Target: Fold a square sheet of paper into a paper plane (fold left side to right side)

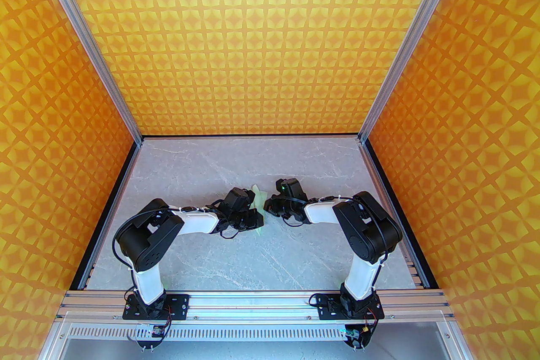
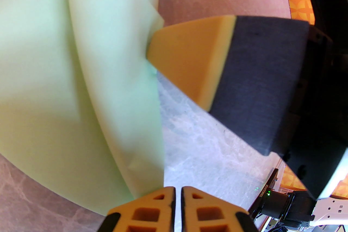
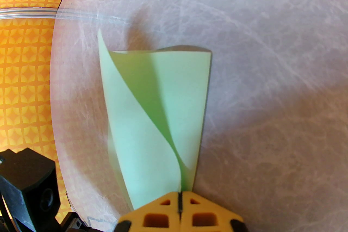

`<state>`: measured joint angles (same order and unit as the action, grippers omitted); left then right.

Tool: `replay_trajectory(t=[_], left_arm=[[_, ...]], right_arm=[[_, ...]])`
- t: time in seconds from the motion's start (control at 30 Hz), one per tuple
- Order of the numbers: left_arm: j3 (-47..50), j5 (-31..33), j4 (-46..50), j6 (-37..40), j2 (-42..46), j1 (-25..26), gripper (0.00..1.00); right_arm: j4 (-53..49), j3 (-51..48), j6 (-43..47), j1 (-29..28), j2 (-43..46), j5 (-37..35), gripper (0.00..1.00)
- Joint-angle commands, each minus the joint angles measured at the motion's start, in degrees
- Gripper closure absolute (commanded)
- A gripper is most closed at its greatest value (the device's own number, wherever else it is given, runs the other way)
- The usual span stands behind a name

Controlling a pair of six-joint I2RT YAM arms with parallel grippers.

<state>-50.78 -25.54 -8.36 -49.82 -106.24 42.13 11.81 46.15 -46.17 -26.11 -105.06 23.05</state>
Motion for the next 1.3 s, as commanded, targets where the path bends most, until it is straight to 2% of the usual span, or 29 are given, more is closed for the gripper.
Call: replay_trajectory(t=[0.0,1.27], left_arm=[[0.43,-1.17,-0.79,0.69,-0.99,0.59,0.85],[0.29,-1.18,-1.23,0.12,-2.20,1.03,0.84]], right_arm=[[-1.14,1.22,1.08,0.36,-0.60,-0.20,1.00],[-2.98,3.03,1.89,0.36,-2.32,-1.52,1.00]])
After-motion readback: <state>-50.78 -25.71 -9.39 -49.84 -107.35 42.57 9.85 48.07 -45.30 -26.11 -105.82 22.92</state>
